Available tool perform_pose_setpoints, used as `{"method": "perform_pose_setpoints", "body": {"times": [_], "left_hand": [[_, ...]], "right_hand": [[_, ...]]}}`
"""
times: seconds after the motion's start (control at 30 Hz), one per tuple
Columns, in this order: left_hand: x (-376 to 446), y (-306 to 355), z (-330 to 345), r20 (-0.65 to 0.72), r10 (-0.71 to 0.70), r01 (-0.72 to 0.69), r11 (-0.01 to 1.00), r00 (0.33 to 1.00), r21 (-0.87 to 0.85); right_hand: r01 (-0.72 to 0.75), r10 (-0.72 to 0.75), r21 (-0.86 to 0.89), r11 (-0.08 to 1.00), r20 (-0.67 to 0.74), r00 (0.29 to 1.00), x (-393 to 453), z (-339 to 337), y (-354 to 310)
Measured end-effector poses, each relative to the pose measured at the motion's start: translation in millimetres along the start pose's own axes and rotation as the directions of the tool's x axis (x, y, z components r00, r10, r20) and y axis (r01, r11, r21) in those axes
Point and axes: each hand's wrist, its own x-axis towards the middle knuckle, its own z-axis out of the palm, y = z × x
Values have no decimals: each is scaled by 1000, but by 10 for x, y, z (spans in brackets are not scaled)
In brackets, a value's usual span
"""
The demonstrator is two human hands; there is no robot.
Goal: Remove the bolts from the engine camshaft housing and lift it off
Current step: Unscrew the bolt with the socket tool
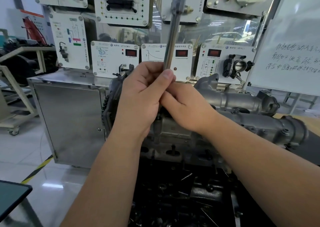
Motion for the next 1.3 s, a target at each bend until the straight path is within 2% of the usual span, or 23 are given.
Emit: {"method": "perform_pose_setpoints", "body": {"times": [0.17, 0.27, 0.4, 0.67, 0.8, 0.97, 1.2, 1.3], "left_hand": [[8, -31, -32, -32, -7, 7, 1000, 999, -17], [-9, -29, -9, 3, -75, 75, 997, 997, -30], [-12, -21, 18, 49, -73, 71, 997, 996, 24], [19, -48, -20, -96, -13, 8, 999, 995, -51], [7, -52, -2, -72, -40, 37, 999, 997, -34], [-22, -9, 34, 32, -139, 139, 990, 990, 18], [-2, -25, -18, -26, -41, 43, 995, 999, 94], [-2, -68, 8, -66, -33, 39, 995, 997, 92]], "right_hand": [[22, -25, -63, 998, -57, 998, -2, 16, 6], [-16, 15, -56, 998, -22, 1000, 5, 17, -2], [-3, 4, -69, 998, 13, 1000, 11, 9, -14], [-12, 6, -80, 997, -73, 997, 5, 15, 27], [-1, -5, -101, 995, -59, 998, -9, 32, 4], [-2, 0, -63, 998, -22, 1000, 6, 21, -19], [71, -77, -70, 995, -89, 993, 2, 16, -1], [51, -59, -65, 997, -121, 991, -3, 19, 1]]}}
